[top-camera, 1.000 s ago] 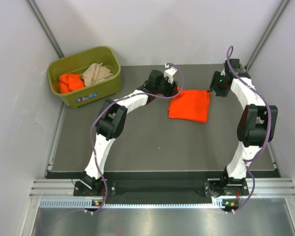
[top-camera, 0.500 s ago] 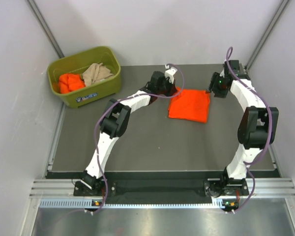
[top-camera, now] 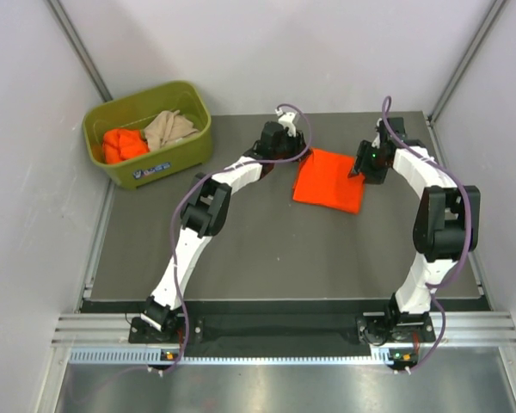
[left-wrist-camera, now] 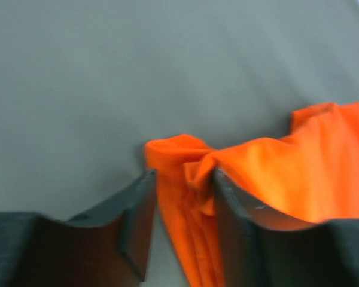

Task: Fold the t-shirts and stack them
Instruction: Fold the tshirt

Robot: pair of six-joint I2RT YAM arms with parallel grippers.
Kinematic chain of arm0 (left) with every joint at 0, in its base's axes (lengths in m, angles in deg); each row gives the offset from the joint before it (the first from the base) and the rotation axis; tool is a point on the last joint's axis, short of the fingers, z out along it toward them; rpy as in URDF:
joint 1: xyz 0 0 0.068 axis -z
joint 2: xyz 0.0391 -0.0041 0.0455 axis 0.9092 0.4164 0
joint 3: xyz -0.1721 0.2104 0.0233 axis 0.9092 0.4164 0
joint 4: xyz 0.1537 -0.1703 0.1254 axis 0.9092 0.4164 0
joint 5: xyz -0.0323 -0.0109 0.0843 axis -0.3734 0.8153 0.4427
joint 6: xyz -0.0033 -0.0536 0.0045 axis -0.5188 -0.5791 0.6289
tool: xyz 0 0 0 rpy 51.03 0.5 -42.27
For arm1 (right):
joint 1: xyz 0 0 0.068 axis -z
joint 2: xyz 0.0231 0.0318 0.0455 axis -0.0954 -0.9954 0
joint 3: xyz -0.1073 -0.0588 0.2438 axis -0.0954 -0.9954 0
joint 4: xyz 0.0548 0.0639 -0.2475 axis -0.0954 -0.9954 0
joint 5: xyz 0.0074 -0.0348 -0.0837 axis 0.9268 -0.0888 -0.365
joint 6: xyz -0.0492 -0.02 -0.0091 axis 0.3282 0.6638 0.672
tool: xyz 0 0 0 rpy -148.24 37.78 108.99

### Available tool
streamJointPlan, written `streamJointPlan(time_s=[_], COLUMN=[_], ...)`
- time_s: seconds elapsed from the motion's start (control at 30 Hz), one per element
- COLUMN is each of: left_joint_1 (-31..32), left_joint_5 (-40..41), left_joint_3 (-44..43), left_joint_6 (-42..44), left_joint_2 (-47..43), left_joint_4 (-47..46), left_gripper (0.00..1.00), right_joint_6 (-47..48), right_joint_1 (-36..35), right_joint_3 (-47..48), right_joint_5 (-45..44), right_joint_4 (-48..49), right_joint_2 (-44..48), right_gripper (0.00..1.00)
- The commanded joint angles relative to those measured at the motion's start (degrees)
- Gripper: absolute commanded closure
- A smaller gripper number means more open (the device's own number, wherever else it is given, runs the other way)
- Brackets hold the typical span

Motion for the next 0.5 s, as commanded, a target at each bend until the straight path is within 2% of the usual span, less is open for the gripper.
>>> streamJointPlan(time_s=[0.0, 0.07, 0.1, 0.2, 0.27, 0.3, 0.37, 0.4, 0.43, 0.47], left_joint_1=[-0.99, -1.34, -1.43, -2.22, -2.92, -3.19, -3.28, -3.37, -3.28, -3.28], left_joint_5=[3.63, 5.39, 6.61, 8.48, 8.56, 5.25, 1.55, -0.82, -4.59, -6.36], left_joint_3=[-2.57, -2.57, -2.74, -2.75, -2.48, -1.78, 1.98, 3.83, 5.68, 9.18], left_joint_6=[-4.21, -4.83, -4.92, -7.46, -9.92, -12.28, -14.41, -16.68, -18.01, -19.59], left_joint_2=[-0.91, -2.22, -2.84, -5.74, -8.01, -8.90, -11.79, -12.77, -13.73, -15.22], left_joint_4=[-0.35, 1.05, 1.75, 5.54, 8.34, 8.27, 5.12, 3.01, 0.73, -0.95], left_gripper=[0.50, 0.40, 0.28, 0.04, 0.04, 0.06, 0.22, 0.30, 0.50, 0.55], right_joint_6=[-0.13, 0.49, 0.67, 1.28, 1.46, 1.37, 0.24, -0.47, -1.35, -3.70], right_joint_1=[-0.51, -0.51, -0.59, -0.42, -0.16, 0.02, 0.02, 0.11, 0.19, 0.20], right_joint_3=[-0.08, 0.00, 0.09, 2.19, 3.34, 3.61, 3.87, 3.96, 4.05, 3.96], right_joint_5=[0.46, -0.07, -0.68, -1.39, -1.48, -0.26, 1.68, 5.43, 7.55, 9.23], right_joint_4=[2.49, 2.57, 2.49, 2.14, 2.57, 3.45, 7.03, 8.88, 10.47, 13.27], right_joint_2=[3.40, 3.41, 3.32, 2.44, 1.65, 1.39, 0.86, -0.01, -0.63, -1.33], right_gripper=[0.47, 0.47, 0.47, 0.47, 0.47, 0.47, 0.49, 0.49, 0.51, 0.53])
